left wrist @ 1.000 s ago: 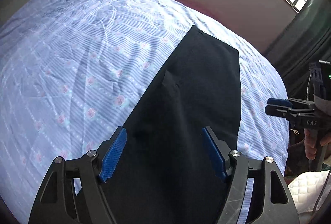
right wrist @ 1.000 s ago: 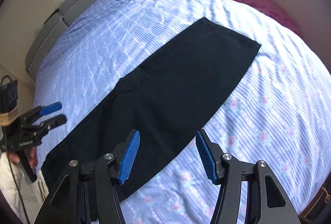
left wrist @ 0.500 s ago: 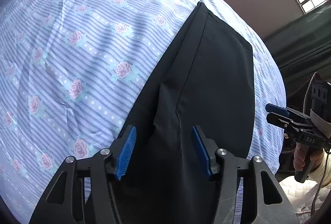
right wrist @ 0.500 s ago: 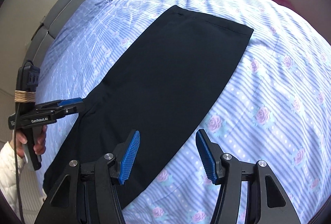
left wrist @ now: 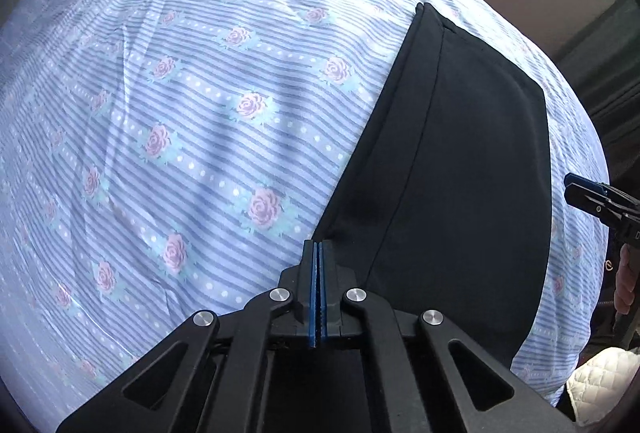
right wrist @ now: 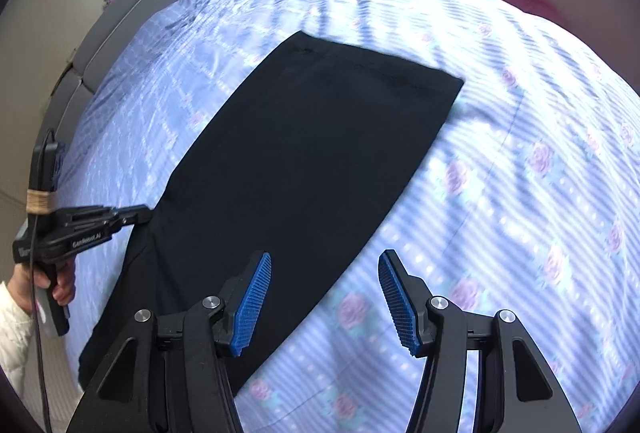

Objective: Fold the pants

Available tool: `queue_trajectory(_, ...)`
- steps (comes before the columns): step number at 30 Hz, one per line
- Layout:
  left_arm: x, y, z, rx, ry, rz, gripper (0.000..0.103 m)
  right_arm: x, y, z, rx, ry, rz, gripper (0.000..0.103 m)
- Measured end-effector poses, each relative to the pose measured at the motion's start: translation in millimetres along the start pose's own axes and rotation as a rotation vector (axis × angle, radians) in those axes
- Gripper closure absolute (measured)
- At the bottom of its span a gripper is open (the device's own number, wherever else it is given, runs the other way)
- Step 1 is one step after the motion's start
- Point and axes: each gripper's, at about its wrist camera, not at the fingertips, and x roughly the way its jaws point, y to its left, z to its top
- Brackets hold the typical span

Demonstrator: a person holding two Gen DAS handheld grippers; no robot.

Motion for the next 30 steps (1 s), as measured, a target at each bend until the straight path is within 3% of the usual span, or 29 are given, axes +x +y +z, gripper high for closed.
queue_trajectory(2,-5,4,8,-0.019,-0.051,0.049,0.102,1,-8,8,0.013,-0.016,-0.015,0.045)
queue_trajectory(4,-17,13,14,-0.069,-0.076,-0.023,0.101,2,-13,16,0.023,-0.029,-0.027,0.045)
queue_trajectory(6,-36,12,16,-0.047,-0.108,-0.011,0.097,2,-15,22,0.034,-0.024,-0.030,0.045)
queue_trajectory(7,-44,10,15,-0.017,-0.106,-0.045,0.079,1,-15,23,0.036,-0.025,-0.020,0.045)
queue_trajectory(9,-54,5,8,0.048,-0.063,-0.107,0.055,-4,-9,23,0.024,-0.035,0.002,0.045)
queue_trajectory(10,-55,6,3,0.063,-0.037,-0.135,0.050,-6,-3,22,0.018,-0.037,0.016,0.045)
queue_trajectory(16,-44,32,-51,0.002,0.085,-0.174,0.051,-5,35,8,0.007,0.001,0.096,0.045)
queue_trajectory(22,-38,60,-115,-0.027,0.173,-0.187,0.053,3,78,-25,-0.119,0.063,0.110,0.045)
queue_trajectory(30,-44,84,-178,-0.037,0.255,-0.144,0.053,15,126,-68,-0.212,0.159,0.159,0.045)
